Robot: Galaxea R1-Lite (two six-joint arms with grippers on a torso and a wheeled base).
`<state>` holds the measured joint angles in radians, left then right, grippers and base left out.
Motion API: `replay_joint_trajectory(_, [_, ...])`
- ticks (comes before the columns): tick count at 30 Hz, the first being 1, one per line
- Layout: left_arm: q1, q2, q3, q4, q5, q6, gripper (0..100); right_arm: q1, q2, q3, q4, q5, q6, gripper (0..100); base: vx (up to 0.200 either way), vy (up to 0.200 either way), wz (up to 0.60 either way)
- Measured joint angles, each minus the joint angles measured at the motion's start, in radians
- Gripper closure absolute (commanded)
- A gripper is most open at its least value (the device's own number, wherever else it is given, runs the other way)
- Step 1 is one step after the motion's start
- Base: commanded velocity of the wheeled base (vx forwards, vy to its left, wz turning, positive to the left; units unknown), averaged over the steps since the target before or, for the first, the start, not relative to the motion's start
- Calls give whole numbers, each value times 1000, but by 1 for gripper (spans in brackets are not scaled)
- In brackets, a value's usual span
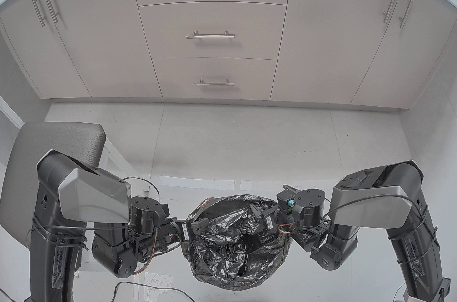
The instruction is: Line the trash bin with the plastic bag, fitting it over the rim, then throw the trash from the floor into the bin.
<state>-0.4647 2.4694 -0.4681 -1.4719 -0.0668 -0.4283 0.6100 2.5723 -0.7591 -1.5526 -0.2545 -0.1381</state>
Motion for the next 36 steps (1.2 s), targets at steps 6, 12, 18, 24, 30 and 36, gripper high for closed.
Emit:
replay_joint_trajectory(6, [26, -6, -59, 77, 62, -18, 0, 0, -1, 1, 0, 0, 0, 0, 0, 0, 0])
replay_joint_trajectory(12, [52, -10, -103, 125, 71, -69, 0, 0, -1, 1, 0, 0, -1, 0, 0, 0, 0])
replay_joint_trajectory(18, [57, -20, -115, 133, 72, -94, 0, 0, 0, 1, 0, 0, -1, 0, 0, 0, 0])
replay_joint_trajectory(24, [58, -19, -126, 158, 74, -93, 0, 0, 4, 0, 0, 0, -1, 0, 0, 0, 0])
replay_joint_trajectory(30, [58, -17, -160, 277, 106, -84, 0, 0, 8, -1, 0, 0, -1, 0, 0, 0, 0])
replay_joint_trajectory(36, [53, -16, -225, 396, 176, -81, 0, 0, 9, -2, 0, 0, -2, 0, 0, 0, 0])
